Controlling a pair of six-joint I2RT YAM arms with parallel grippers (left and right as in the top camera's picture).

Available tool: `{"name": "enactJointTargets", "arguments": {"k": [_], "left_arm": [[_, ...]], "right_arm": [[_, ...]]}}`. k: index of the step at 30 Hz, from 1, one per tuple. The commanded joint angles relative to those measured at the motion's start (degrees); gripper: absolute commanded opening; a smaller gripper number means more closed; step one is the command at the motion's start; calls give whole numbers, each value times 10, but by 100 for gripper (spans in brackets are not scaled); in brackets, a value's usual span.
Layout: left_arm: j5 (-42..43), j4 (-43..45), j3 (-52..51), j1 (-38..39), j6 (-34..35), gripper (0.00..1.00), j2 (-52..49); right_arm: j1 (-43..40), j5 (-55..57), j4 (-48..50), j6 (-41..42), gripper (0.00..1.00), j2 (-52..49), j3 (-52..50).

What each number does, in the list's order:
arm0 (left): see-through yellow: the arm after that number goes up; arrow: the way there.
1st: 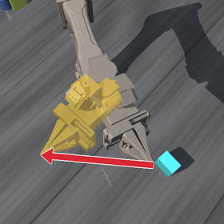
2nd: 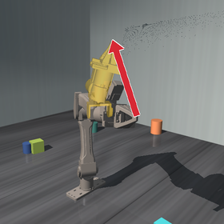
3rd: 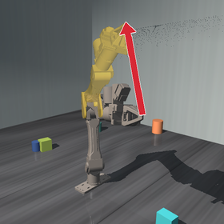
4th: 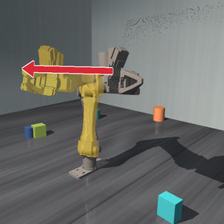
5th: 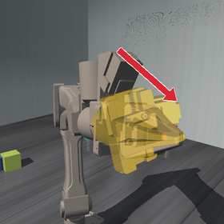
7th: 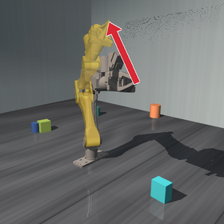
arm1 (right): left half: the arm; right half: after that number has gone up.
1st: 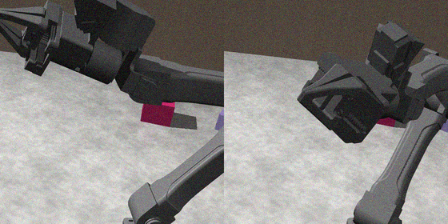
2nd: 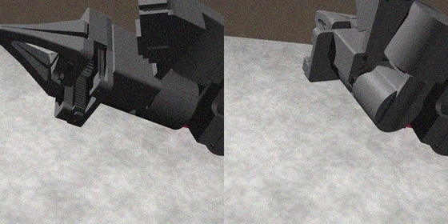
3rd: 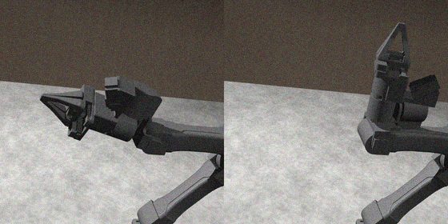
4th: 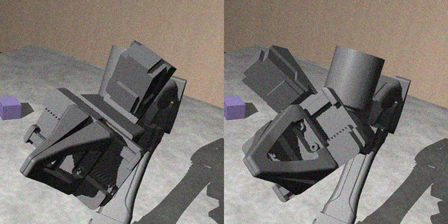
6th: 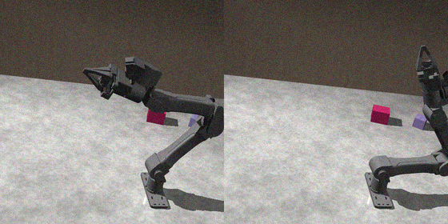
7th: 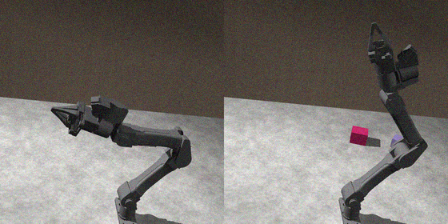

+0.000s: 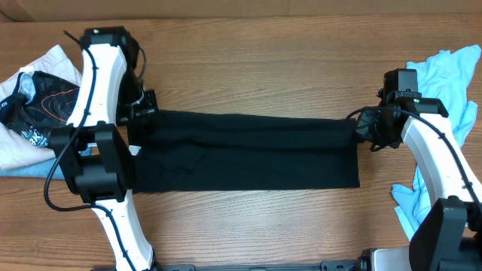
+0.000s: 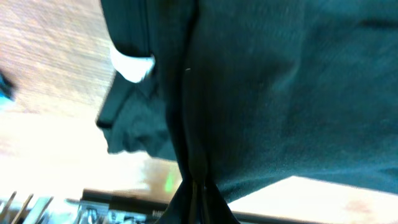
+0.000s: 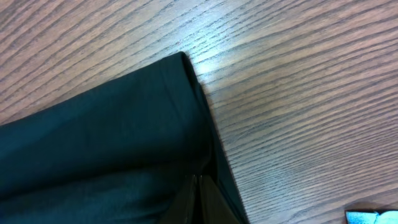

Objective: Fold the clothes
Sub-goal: 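Fold the top half down toward the bottom edge with both grippers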

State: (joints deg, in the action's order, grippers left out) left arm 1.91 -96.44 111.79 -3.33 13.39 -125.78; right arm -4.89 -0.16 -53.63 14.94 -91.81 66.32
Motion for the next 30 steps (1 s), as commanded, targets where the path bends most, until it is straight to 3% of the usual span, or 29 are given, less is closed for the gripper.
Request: {"name": "enactJointTargets", "arguments": {"k": [1, 9, 13, 26, 28, 29, 30], "left_arm": [[-20, -4, -62, 4, 1, 4, 36], [-94, 15, -198, 3, 46, 4, 144], [-96, 71, -256, 3, 62, 4, 186], [-80, 142, -396, 4, 63, 4, 183], [-78, 148, -407, 4, 66, 8, 183], [-78, 149, -410, 4, 66, 13, 183], [-78, 151, -413, 4, 66, 24, 183]], "right_arm": [[-2, 1, -1, 0, 4, 12, 9], [-2, 1, -4, -1, 4, 12, 9], [-2, 1, -7, -1, 4, 12, 9], [-2, 1, -46, -1, 4, 12, 8], [-2, 1, -51, -1, 4, 12, 8], [-2, 1, -54, -2, 4, 12, 8], [-2, 1, -57, -1, 5, 12, 8]]}}
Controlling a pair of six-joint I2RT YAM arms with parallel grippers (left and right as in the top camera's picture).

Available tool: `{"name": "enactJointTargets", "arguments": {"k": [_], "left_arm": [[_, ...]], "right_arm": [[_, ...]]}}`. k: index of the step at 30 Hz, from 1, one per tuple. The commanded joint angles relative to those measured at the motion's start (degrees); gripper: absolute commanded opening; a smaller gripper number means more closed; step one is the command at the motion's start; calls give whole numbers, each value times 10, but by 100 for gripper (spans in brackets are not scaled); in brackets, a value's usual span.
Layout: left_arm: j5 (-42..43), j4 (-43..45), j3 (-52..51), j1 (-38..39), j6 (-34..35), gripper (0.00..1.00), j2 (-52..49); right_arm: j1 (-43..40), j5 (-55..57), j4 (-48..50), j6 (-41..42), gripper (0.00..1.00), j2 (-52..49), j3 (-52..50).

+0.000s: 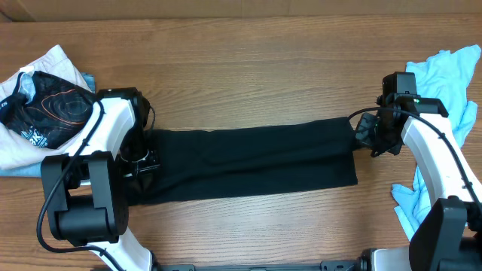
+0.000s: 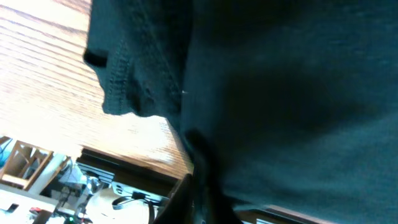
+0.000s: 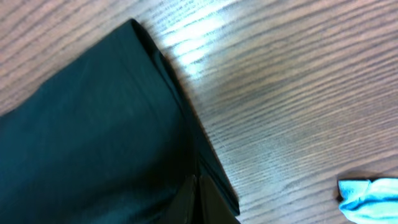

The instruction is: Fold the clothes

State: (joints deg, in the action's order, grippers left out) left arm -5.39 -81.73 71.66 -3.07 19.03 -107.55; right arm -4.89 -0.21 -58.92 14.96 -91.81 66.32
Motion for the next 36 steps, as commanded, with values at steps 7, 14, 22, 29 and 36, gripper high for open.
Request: {"name": "enactJointTargets", "arguments": {"k": [7, 14, 22, 29, 36], "left_arm": [[-5, 3, -11, 1, 9, 52, 1], [-3, -18, 34, 1, 9, 49, 2], [29, -24, 96, 1, 7, 51, 30], [57, 36, 89, 9, 7, 52, 32], [63, 134, 13, 40, 7, 52, 32]], "right_arm": [[-2, 2, -17, -2, 20, 12, 8], [-2, 2, -20, -2, 38, 12, 8], [-2, 2, -25, -2, 47, 12, -5], [-2, -1, 0, -1, 54, 10, -48], [-2, -40, 77, -1, 64, 10, -96]]}}
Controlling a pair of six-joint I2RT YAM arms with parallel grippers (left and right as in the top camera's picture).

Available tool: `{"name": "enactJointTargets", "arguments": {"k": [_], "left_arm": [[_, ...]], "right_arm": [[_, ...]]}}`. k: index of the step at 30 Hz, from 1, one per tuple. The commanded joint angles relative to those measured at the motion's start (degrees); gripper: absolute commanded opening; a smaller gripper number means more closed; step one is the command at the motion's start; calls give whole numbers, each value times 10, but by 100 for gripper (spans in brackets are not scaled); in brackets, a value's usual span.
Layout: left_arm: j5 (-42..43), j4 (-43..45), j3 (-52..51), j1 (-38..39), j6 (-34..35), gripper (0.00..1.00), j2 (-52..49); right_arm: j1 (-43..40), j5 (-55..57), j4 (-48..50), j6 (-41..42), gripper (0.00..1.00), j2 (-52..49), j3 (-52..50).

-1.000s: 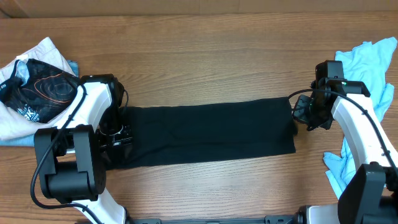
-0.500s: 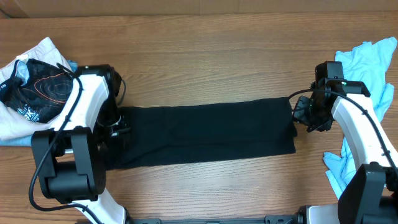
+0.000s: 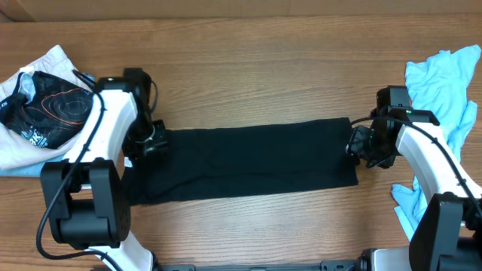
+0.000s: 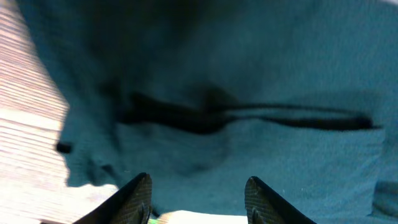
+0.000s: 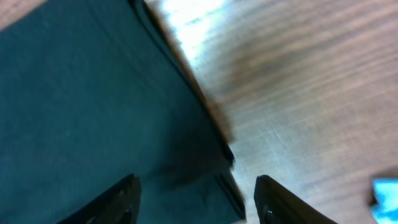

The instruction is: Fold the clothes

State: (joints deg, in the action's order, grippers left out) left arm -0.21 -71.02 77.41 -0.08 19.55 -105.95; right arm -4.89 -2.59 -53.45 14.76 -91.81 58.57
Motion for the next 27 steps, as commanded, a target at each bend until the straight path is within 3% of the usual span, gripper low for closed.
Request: {"name": "enactJointTargets", "arguments": {"k": [1, 12, 27], "left_arm": [[11, 39, -58, 10, 2, 52, 15], [-3, 87, -159, 4, 6, 56, 14], [-4, 98, -159, 4, 6, 59, 14]], "right_arm": [[-2, -16, 31, 1, 65, 10, -24], [-2, -36, 105, 2, 69, -3, -72], [-2, -61, 135, 2, 75, -70, -72]]}}
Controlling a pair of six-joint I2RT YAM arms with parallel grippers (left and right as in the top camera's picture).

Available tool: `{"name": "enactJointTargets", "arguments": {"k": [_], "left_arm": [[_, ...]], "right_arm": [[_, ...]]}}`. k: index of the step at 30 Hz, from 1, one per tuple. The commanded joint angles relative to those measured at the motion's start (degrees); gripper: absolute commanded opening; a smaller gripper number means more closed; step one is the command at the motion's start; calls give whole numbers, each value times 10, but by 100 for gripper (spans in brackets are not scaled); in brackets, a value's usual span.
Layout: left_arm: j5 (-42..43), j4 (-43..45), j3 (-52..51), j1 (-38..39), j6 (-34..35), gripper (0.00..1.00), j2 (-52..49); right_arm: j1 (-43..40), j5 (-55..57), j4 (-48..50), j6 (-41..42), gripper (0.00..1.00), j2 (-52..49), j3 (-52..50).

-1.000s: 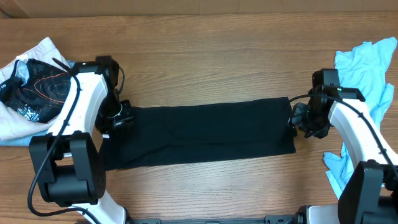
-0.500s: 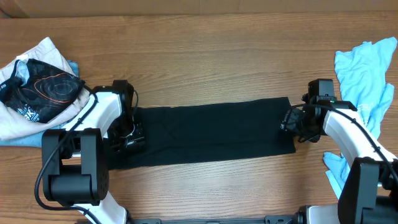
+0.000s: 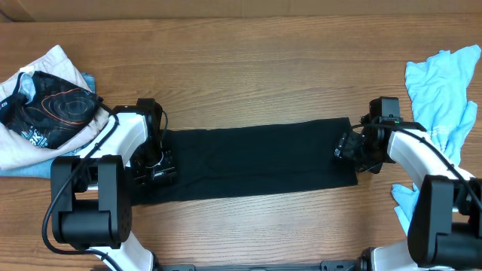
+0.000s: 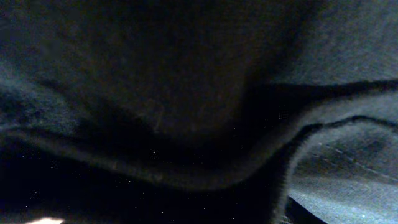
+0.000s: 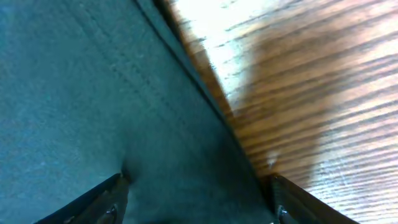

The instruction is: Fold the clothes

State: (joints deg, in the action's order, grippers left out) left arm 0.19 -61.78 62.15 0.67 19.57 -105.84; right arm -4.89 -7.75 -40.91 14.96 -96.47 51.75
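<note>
A black garment lies folded into a long band across the wooden table. My left gripper is down on the band's left end. Dark cloth fills the left wrist view, with a fold ridge across it, and hides the fingers. My right gripper sits on the band's right end. In the right wrist view that gripper is open. Its fingers straddle the cloth just inside the hemmed edge, with bare wood to the right.
A heap of white and black printed clothes lies at the far left. Light blue cloth is piled at the right edge, with another blue piece by the right arm's base.
My left gripper was open at the far left corner of the band; now it is nearer the front, pressed into the cloth. My right gripper, still open, sits lower and slightly further in over the right end.
Both grippers were shut on the garment's far corners, holding it stretched. Then the left stood nearer the front with its end and the band lay narrower. Later both were open and the band lay flat. Now both sit low on its ends.
</note>
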Motion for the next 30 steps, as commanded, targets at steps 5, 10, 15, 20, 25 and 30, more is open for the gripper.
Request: {"name": "enactJointTargets", "arguments": {"k": [5, 10, 15, 20, 25, 30], "left_arm": [[-8, 6, -6, -4, 6, 59, 13], [-8, 6, -6, -4, 6, 59, 13], [-8, 6, -6, -4, 6, 59, 13], [-8, 6, -6, -4, 6, 59, 13], [-7, 14, 9, -4, 1, 57, 13], [-4, 13, 57, -3, -3, 58, 13]], "right_arm": [[-2, -21, 28, -1, 75, -46, -4], [-2, -102, 32, -50, 66, -53, -4], [-2, -132, 29, -67, 36, -53, -4], [-2, -127, 38, -62, 4, -53, -4], [-3, -85, 42, -28, 4, -49, 8], [-3, -64, 39, -24, 4, -22, 35]]}}
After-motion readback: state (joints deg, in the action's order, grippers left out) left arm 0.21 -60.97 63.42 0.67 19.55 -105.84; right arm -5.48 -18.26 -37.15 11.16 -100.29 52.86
